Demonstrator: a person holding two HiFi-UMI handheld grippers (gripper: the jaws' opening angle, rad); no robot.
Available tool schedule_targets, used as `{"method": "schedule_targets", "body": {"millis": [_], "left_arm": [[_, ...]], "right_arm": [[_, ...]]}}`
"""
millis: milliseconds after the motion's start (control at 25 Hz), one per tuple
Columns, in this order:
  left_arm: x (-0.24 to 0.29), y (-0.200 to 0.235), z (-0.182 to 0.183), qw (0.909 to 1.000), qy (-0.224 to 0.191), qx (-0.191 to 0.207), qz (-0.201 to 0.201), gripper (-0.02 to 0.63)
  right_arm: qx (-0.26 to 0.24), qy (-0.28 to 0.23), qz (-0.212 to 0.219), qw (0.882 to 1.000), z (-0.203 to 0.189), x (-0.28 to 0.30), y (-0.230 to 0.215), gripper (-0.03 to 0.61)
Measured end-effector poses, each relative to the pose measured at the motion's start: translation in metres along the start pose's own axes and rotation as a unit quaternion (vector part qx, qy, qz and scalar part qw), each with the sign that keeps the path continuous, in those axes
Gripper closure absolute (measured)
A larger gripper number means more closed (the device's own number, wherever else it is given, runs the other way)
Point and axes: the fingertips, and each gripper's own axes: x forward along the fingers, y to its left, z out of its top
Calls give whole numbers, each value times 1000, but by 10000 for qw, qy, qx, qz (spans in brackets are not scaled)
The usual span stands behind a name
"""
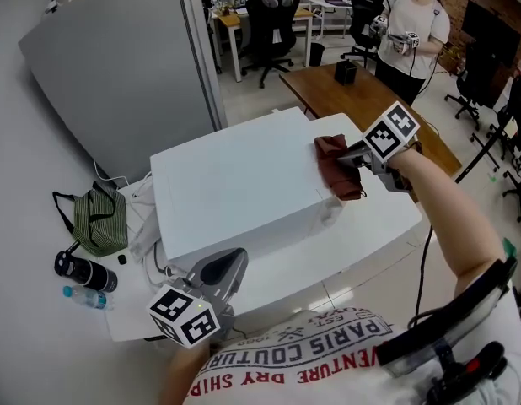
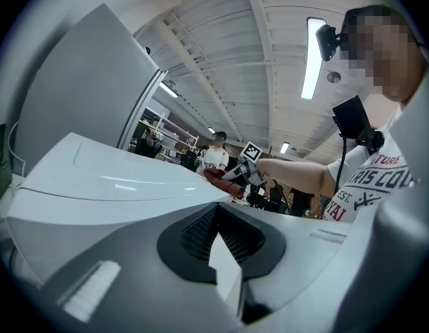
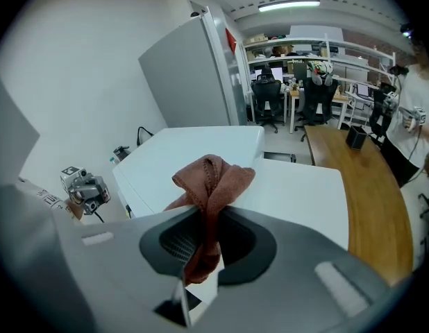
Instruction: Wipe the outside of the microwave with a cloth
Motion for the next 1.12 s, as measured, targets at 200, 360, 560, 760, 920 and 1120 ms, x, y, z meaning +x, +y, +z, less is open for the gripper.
{"method": "schedule_targets", "body": {"millis": [200,360,560,760,920,1120], "left_arm": [[-9,7,2,9999,-27,-25,163,607],[-29,12,4,9992,-145,-30,369,607],[-64,22,5,9968,-271,-40,757,607],[-110,35,6,9898,-502,-89,1328,607],[-147,45,4,9810,-664,-136,1820,607],[-186,51,5,9692,-794,-212,2322,607]], "right_arm": [[-187,-193,319,9991,22,-8,22,532],[-421,-497,854,9942,61,-4,64,532],[-993,-591,1438,9828,107,27,130,532],[-1313,-497,2261,9639,149,84,210,532],[-1594,-217,2541,9537,166,132,259,532],[-2066,319,2545,9442,165,181,299,532]]}}
